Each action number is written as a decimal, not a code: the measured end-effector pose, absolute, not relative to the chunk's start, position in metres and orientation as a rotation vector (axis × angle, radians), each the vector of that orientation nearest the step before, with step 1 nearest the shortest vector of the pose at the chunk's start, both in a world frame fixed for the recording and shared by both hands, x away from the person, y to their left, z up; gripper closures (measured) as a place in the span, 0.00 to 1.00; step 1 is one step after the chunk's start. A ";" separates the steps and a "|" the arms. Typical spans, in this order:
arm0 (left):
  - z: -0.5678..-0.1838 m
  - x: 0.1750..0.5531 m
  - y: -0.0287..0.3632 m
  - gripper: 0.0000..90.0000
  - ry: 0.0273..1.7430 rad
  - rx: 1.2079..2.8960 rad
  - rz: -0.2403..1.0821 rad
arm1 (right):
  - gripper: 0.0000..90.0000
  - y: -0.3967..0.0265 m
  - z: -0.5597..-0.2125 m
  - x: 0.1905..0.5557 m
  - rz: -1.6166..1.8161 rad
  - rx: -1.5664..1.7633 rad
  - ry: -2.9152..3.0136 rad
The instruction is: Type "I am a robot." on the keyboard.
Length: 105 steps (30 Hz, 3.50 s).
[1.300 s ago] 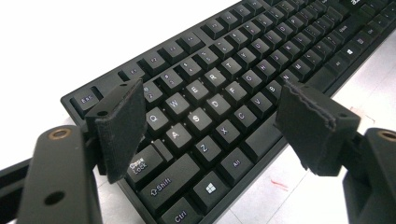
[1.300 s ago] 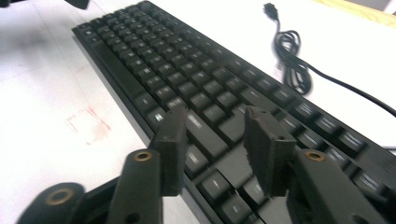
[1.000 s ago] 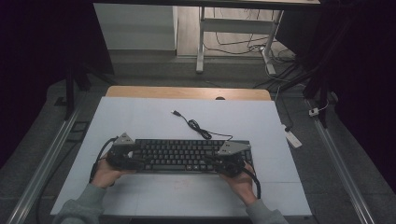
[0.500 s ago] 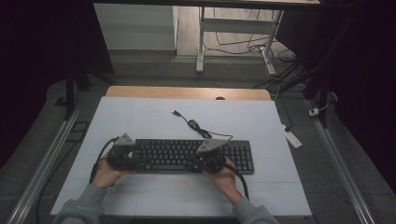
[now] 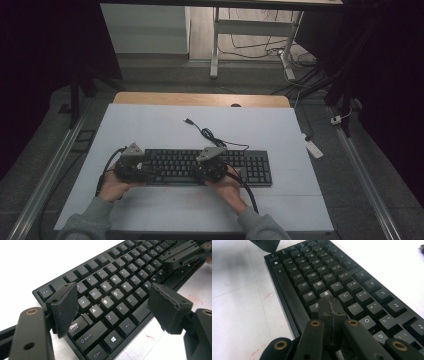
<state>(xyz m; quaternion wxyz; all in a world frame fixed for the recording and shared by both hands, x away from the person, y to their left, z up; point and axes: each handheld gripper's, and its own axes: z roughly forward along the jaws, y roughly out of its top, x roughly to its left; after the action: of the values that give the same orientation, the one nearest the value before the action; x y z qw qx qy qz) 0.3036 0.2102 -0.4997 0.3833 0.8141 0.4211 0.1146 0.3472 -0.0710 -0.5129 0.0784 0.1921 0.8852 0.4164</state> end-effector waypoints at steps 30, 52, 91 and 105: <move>-0.500 0.303 0.211 0.27 1.073 2.075 0.293 | 0.98 -0.072 -0.513 0.349 1.243 0.585 2.646; -0.501 0.303 0.212 0.27 1.076 2.078 0.292 | 0.57 -0.168 -0.494 0.331 1.273 0.723 2.455; -0.501 0.298 0.193 0.94 0.964 2.101 0.279 | 0.56 -0.248 -0.500 0.310 1.247 0.871 2.357; -0.513 0.296 0.162 0.99 0.884 2.187 0.247 | 0.56 -0.247 -0.502 0.310 1.230 0.874 2.362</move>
<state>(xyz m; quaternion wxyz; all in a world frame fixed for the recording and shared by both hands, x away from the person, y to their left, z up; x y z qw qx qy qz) 0.2963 0.1616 -0.5125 0.3753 0.8547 0.3454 0.0966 0.3102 -0.2471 -0.5016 0.1688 0.3073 0.8307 0.4325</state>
